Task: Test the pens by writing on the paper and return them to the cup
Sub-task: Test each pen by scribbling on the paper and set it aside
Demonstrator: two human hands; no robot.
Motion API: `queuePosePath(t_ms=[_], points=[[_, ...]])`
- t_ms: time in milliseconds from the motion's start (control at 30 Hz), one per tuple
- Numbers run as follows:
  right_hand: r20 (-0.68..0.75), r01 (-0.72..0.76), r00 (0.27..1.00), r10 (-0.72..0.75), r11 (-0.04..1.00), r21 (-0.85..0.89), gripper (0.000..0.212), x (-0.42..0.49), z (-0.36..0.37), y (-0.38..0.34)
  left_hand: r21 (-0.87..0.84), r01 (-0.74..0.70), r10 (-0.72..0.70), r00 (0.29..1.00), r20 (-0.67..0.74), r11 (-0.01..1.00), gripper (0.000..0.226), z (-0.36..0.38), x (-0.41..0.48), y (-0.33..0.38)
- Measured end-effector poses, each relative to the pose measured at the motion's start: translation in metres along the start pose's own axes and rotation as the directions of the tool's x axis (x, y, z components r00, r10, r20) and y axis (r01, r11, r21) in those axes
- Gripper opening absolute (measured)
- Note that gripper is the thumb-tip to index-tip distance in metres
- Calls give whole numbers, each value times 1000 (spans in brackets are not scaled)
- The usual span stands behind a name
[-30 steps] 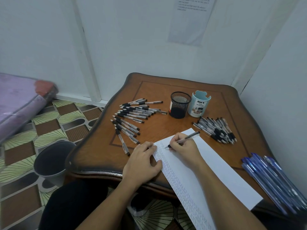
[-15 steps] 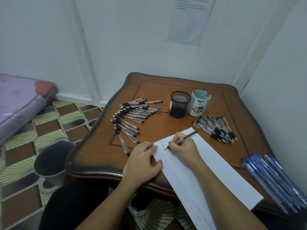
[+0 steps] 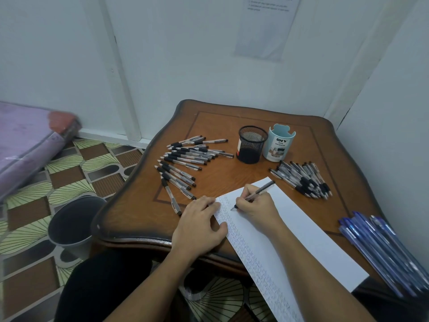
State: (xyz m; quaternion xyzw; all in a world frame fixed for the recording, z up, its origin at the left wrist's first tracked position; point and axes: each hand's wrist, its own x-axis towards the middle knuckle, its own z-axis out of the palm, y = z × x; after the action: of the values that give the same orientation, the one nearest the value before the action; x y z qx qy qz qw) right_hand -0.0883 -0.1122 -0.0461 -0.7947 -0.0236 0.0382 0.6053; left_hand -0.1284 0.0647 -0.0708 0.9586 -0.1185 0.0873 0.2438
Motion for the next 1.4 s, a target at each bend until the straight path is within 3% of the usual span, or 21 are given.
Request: queuePosePath(t_ms=[367,1400], points=[[-22,21,1000,-20,999,24,26,-1,-2,1,11,-10,10,1000,-16,1000,64,0,-1,0],[-35,-4,999,4,1000,16,28,1,-1,3,-8,-4,4,1000,-9,1000,75,0,-1,0]])
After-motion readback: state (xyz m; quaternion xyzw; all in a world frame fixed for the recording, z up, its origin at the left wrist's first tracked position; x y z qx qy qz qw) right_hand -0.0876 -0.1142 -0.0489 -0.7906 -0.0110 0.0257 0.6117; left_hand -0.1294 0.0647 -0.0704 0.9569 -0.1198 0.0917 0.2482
